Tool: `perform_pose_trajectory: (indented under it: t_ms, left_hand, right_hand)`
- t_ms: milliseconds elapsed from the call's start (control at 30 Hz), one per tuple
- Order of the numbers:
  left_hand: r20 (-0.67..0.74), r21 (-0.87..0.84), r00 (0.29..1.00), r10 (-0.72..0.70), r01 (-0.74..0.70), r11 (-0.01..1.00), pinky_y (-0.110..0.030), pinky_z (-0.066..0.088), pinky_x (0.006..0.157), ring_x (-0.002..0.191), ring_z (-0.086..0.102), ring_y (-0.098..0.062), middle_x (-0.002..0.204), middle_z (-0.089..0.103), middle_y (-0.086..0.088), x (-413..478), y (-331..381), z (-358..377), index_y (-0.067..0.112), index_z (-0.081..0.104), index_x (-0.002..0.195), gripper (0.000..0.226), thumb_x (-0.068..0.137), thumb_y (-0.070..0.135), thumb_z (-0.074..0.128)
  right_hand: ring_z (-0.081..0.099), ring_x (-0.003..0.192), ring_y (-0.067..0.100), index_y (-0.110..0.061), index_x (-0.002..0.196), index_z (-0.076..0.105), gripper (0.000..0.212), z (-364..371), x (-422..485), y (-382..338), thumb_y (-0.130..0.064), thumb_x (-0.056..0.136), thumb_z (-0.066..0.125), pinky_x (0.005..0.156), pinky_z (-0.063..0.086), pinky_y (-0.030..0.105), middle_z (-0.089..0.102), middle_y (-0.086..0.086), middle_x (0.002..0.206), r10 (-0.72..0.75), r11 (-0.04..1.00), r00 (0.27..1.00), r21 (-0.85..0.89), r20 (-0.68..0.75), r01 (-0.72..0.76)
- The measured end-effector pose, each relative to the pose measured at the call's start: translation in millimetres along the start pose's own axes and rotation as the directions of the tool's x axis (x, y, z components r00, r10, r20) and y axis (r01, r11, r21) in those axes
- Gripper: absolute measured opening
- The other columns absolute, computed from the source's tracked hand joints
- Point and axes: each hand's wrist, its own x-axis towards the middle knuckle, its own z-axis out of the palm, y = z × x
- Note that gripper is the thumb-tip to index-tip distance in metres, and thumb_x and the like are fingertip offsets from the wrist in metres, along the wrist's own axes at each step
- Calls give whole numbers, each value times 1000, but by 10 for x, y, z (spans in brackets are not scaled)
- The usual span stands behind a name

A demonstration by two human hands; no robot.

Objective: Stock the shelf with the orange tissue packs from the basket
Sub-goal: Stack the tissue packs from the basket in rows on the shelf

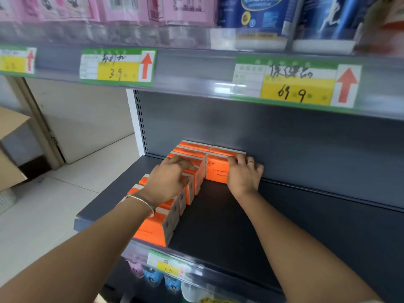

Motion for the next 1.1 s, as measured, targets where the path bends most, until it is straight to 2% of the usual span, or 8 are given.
perform_pose_trajectory:
  t_ms: [100,333,467,567,667,733,867,1100]
  left_hand:
    - [-10,11,999,-34,34,999,-43,41,99,122,42,-22,130,49,3,-167,-19,-114,27,54,126,34,92,25,54]
    - [-47,109,988,-144,149,983,-39,41,98,120,48,-26,125,54,0,-975,-375,-567,26,51,127,36,91,25,51]
    - [-68,165,968,-242,250,954,-39,44,94,113,52,-27,116,58,-3,-1721,-747,-732,23,51,124,34,91,25,50]
    - [-67,223,950,-303,311,924,-35,42,91,112,53,-22,115,60,3,-2336,-1006,-726,26,51,124,31,93,30,48]
    - [-31,235,922,-386,382,894,-33,40,92,113,52,-18,115,60,7,-2840,-1237,-631,28,51,122,29,94,31,48]
    - [8,237,896,-444,430,871,-32,39,93,114,52,-17,117,60,8,-3091,-1380,-539,29,51,123,30,93,32,48]
    - [112,226,846,-521,489,843,-32,38,95,117,50,-17,119,58,7,-3471,-1615,-246,30,51,123,31,92,31,48]
    - [330,123,785,-525,515,848,-34,44,94,117,53,-20,123,58,2,-3761,-1761,469,27,54,121,31,91,29,49]
  right_hand:
    - [33,130,30,-24,140,37,50,-194,-156,-108,-22,92,51,99,32,45,40,5,138,-38,997,999,64,37,36]
    - [40,127,28,-24,136,44,40,-703,-809,-753,-31,96,45,97,37,40,44,3,136,-350,915,936,202,-36,350]
    - [47,118,29,-22,128,53,38,-862,-1266,-1247,-29,91,54,93,40,42,54,4,126,-545,806,833,217,-91,551]
    - [62,92,30,-19,100,67,29,-853,-1689,-1650,-27,73,73,71,51,38,66,4,96,-677,703,726,187,-118,686]
    - [63,72,27,-19,80,66,24,-688,-2081,-1993,-28,62,80,59,51,33,63,1,75,-772,617,631,151,-78,772]
    - [64,81,29,-16,86,64,21,-573,-2293,-2183,-29,71,74,66,51,37,65,4,84,-831,548,556,191,18,814]
    - [50,116,31,-20,123,53,34,-297,-2608,-2452,-34,92,49,91,44,42,56,8,121,-868,472,384,280,316,836]
    - [47,115,31,-22,129,49,36,188,-2819,-2442,-25,92,48,86,39,42,53,10,122,-730,403,101,306,676,863]
